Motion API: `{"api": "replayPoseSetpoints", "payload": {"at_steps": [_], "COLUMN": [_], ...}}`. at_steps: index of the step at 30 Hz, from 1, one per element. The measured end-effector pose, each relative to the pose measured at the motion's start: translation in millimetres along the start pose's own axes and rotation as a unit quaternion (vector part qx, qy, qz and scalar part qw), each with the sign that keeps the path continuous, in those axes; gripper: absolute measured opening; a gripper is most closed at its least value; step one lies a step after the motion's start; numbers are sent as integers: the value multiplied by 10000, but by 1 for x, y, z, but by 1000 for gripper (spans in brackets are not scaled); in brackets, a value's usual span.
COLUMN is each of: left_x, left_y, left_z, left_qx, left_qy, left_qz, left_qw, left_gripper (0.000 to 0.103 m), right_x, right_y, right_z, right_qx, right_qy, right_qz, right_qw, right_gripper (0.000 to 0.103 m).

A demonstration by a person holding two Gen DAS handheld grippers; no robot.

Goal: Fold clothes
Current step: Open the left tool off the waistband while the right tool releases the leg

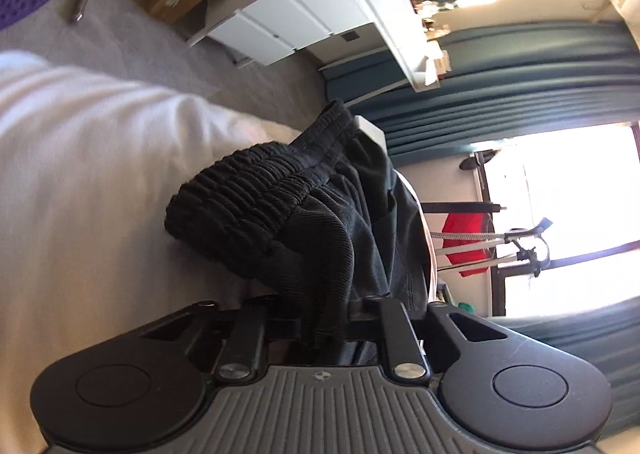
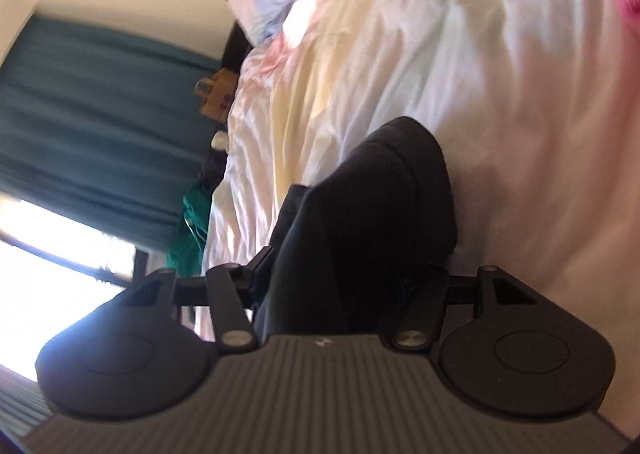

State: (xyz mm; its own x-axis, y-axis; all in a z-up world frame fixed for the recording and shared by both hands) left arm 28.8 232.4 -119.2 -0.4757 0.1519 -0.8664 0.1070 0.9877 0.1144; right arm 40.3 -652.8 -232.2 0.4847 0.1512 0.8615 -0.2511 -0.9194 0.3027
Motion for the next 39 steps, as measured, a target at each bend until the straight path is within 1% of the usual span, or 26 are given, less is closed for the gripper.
{"api": "replayPoseSetpoints", "payload": {"at_steps": [1,2,3,6,7,10,12,13,15,17,19,23,25,26,27,28,29,30,31,33,34,35,37,38,39], "left_x": [-6,-14,-22,-52,-64,-95,-110,-114,-111,-93,-64,-15,-11,-12,-15,-16,-19,-23,-27,-33,-36,-39,-50,-56,-62], "left_y": [-1,-1,-2,2,5,24,37,42,46,46,44,41,39,37,37,35,33,29,25,18,15,11,2,-3,-10], "left_z": [-5,-8,-10,-10,-10,-16,-24,-29,-41,-51,-56,-55,-53,-53,-54,-55,-58,-60,-62,-75,-82,-90,-107,-115,-124], "left_qx": [-138,-217,-271,-253,-190,126,339,372,366,507,717,1005,977,962,935,904,875,849,830,703,631,559,257,93,-32], "left_qy": [16,19,18,40,8,-136,-181,-157,-1,158,504,1345,1522,1556,1564,1585,1623,1634,1626,1598,1583,1568,1505,1470,1399], "left_qz": [254,497,734,1166,1146,822,611,621,876,1039,1205,1557,1928,2091,2168,2249,2395,2596,2779,3064,3201,3337,3693,3875,4053], "left_qw": [9996,9985,9969,9928,9932,9964,9974,9973,9955,9932,9888,9734,9644,9606,9591,9571,9532,9480,9431,9358,9319,9279,9167,9100,9034], "left_gripper": [10,10,9,8,7,6,6,6,6,7,7,7,12,13,16,19,22,27,39,52,57,59,70,73,78], "right_x": [1,3,11,40,52,99,125,136,152,132,105,45,21,15,11,9,9,9,10,12,14,18,29,35,43], "right_y": [5,10,15,27,30,41,48,52,57,60,64,57,52,48,45,42,40,39,38,38,37,36,33,32,29], "right_z": [3,6,9,16,17,15,6,1,-10,-20,-29,-41,-43,-44,-45,-47,-49,-50,-51,-55,-59,-64,-75,-81,-87], "right_qx": [-5,-27,-59,0,3,-4,-114,-185,-309,-244,-118,259,464,512,508,502,505,544,606,762,825,827,751,722,721], "right_qy": [18,9,-16,36,95,350,516,591,696,499,223,-452,-706,-726,-727,-739,-767,-807,-857,-824,-783,-757,-745,-730,-711], "right_qz": [1,-112,-429,-1243,-1361,-1852,-2136,-2276,-2521,-2500,-2458,-2621,-2527,-2472,-2477,-2487,-2502,-2501,-2463,-2337,-2301,-2345,-2583,-2753,-2913], "right_qw": [10000,9999,9991,9922,9907,9821,9755,9718,9647,9666,9690,9636,9639,9649,9648,9645,9638,9633,9635,9658,9665,9656,9603,9559,9513], "right_gripper": [37,10,11,9,9,8,8,8,8,8,8,8,9,9,10,12,14,15,20,34,50,67,79,81,81]}}
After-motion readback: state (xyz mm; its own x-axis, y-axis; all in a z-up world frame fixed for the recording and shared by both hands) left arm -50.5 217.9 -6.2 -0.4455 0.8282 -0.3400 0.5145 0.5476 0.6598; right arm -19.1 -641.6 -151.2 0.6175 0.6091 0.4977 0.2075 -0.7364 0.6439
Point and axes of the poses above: each gripper's, at about its wrist camera, not at the fingertips, and z roughly the way its jaws point, x to its left, y to its top, the point moved 2 cm from there along z, roughly the way its jaws point, and after that the axes turned 8 degrees about -z, right-handed, at the moved point
